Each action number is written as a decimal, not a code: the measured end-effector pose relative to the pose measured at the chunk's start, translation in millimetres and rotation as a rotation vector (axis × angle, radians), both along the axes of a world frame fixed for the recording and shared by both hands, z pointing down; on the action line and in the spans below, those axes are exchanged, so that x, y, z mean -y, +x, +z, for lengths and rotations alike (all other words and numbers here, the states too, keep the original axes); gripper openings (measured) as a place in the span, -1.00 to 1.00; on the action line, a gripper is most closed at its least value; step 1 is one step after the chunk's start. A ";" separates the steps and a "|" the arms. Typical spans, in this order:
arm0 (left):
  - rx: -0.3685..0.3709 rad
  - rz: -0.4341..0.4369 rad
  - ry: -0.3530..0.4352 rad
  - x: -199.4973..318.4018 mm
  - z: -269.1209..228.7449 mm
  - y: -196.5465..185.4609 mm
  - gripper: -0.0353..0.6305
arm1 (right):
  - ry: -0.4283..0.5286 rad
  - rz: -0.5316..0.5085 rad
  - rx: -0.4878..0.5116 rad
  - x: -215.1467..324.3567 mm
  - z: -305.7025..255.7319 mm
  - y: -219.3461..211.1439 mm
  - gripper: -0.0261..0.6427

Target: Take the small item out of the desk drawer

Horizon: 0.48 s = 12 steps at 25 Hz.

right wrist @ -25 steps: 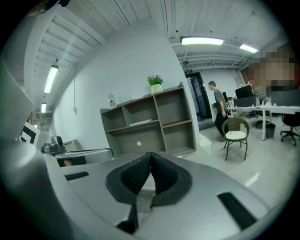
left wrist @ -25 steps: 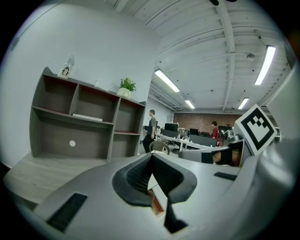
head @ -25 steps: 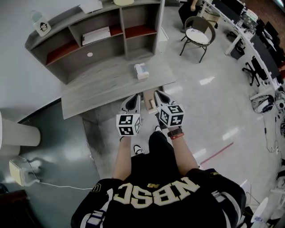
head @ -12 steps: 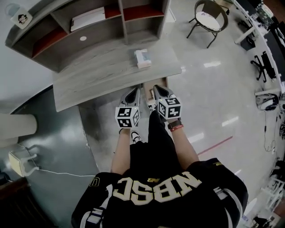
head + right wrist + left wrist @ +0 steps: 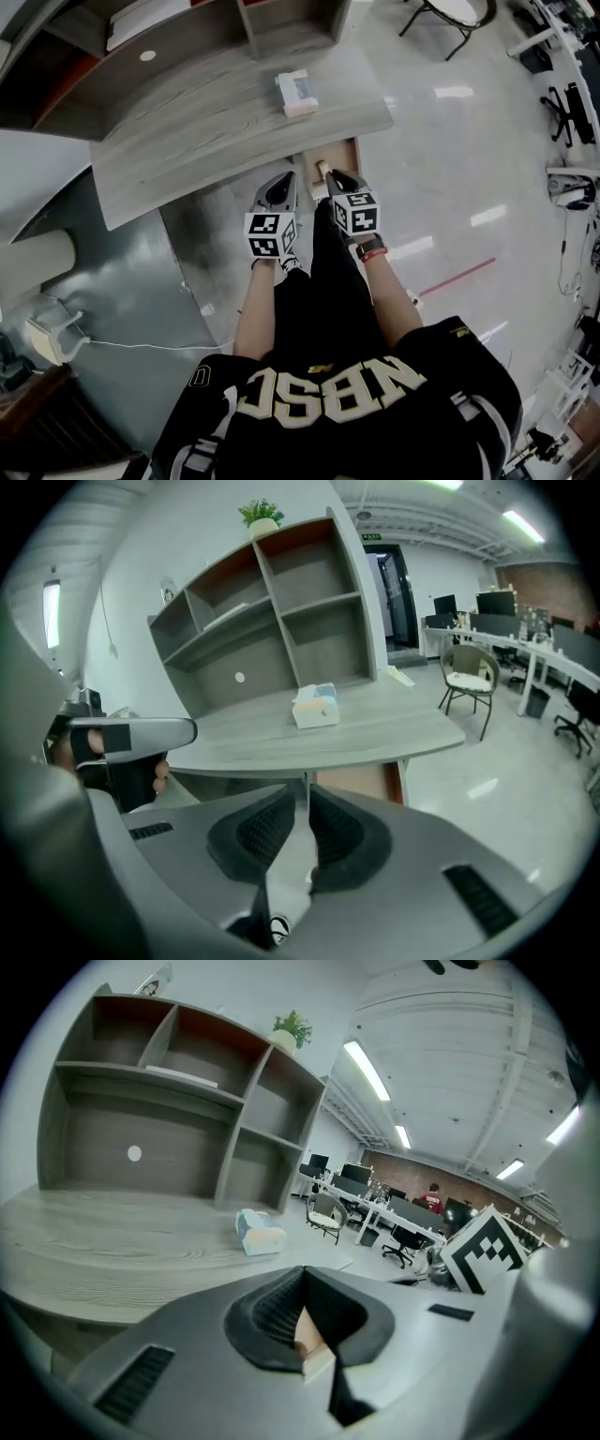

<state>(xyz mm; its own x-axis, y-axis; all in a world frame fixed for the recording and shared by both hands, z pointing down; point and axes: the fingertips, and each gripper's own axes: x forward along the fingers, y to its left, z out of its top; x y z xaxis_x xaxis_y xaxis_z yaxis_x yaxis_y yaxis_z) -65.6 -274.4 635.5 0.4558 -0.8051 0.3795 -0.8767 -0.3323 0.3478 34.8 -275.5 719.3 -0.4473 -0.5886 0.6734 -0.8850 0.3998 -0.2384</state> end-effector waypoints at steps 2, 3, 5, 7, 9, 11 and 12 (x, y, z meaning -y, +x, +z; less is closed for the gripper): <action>0.000 0.007 -0.023 0.7 11.9 2.0 -0.85 | -0.021 -0.008 -0.012 1.2 16.4 1.5 -0.75; 0.000 0.009 -0.033 1.0 17.5 3.3 -0.85 | -0.030 -0.015 -0.018 1.8 24.6 2.1 -0.71; -0.002 0.012 -0.052 2.2 28.0 5.8 -0.85 | -0.047 -0.027 -0.033 3.2 40.2 3.2 -0.68; -0.005 0.013 -0.068 3.6 37.4 7.5 -0.85 | -0.065 -0.038 -0.053 4.3 55.2 4.2 -0.66; -0.006 0.017 -0.083 5.0 46.5 8.7 -0.85 | -0.082 -0.051 -0.072 5.1 70.3 4.6 -0.63; -0.003 0.022 -0.097 6.1 55.4 9.3 -0.85 | -0.100 -0.064 -0.094 5.6 85.6 5.3 -0.60; -0.001 0.024 -0.103 6.6 59.9 9.3 -0.85 | -0.109 -0.070 -0.106 5.9 92.9 6.1 -0.58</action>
